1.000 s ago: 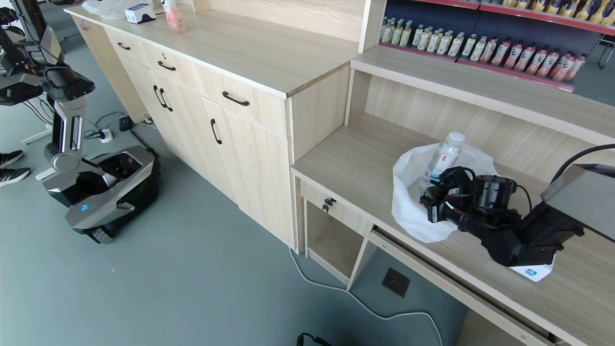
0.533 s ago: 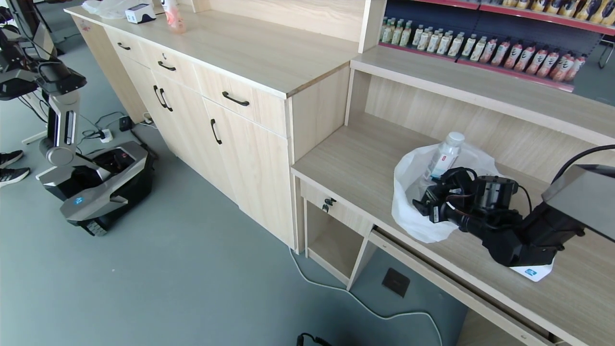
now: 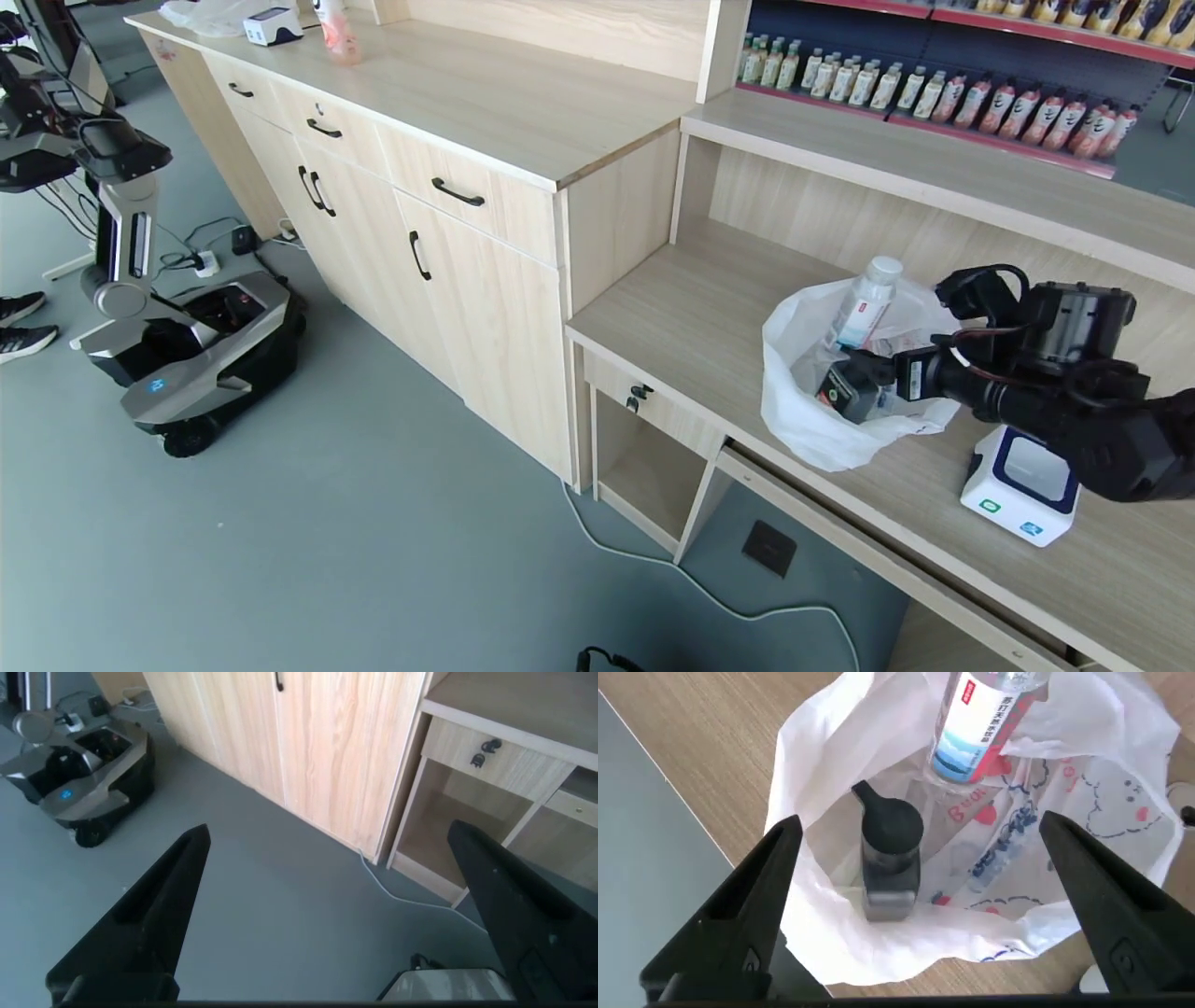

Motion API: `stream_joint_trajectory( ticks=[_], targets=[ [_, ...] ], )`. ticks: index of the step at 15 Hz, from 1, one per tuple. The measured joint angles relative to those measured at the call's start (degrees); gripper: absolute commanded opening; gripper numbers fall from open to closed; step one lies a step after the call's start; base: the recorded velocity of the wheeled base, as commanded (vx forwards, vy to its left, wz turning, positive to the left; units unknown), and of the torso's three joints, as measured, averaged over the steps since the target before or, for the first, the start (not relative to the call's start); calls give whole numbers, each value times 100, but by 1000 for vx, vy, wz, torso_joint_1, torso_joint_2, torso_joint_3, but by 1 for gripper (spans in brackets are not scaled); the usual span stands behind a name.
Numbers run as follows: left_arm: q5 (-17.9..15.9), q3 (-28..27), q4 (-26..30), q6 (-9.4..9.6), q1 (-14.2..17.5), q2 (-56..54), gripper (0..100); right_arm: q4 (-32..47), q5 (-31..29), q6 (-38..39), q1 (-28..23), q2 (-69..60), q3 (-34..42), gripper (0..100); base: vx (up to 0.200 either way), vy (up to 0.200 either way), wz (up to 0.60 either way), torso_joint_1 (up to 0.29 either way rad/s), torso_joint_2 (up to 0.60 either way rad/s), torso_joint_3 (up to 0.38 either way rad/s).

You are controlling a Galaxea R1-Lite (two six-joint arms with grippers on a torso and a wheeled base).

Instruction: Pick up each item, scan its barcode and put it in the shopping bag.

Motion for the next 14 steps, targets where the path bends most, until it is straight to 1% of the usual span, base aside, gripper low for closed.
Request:
stream_joint_trajectory(
  ticks=[2, 5, 6, 7, 9, 10, 12, 14],
  targets=[
    [0, 0, 0, 2, 0, 0, 100, 635, -5, -226, -290, -859, 262, 100, 0, 0, 0, 0, 0, 0],
    [0, 0, 0, 0, 0, 0, 100, 1804, -196, -1158, -1152, -1907, 485, 100, 0, 0, -600, 4, 1, 2],
    [0, 0, 0, 2, 0, 0, 100, 2057, -249, -1298, -1419, -2241, 541, 100, 0, 0, -600, 2, 2, 2],
    [0, 0, 1, 2, -2, 0, 100, 2226, -336, -1298, -1613, -2532, 592, 100, 0, 0, -600, 2, 7, 2],
    [0, 0, 0, 2, 0, 0, 100, 2483, -1012, -1175, -2037, -3006, 697, 100, 0, 0, -600, -2, 0, 7],
    [0, 0, 1, 2, 0, 0, 100, 2615, -1203, -1096, -2192, -3187, 731, 100, 0, 0, -600, -2, 2, 2],
    [0, 0, 1, 2, 0, 0, 100, 2837, -1307, -992, -2437, -3524, 752, 100, 0, 0, -600, 2, 2, 2],
    [0, 0, 1, 2, 0, 0, 100, 3099, -1457, -926, -2560, -3847, 828, 100, 0, 0, -600, 2, 2, 2]
  ],
)
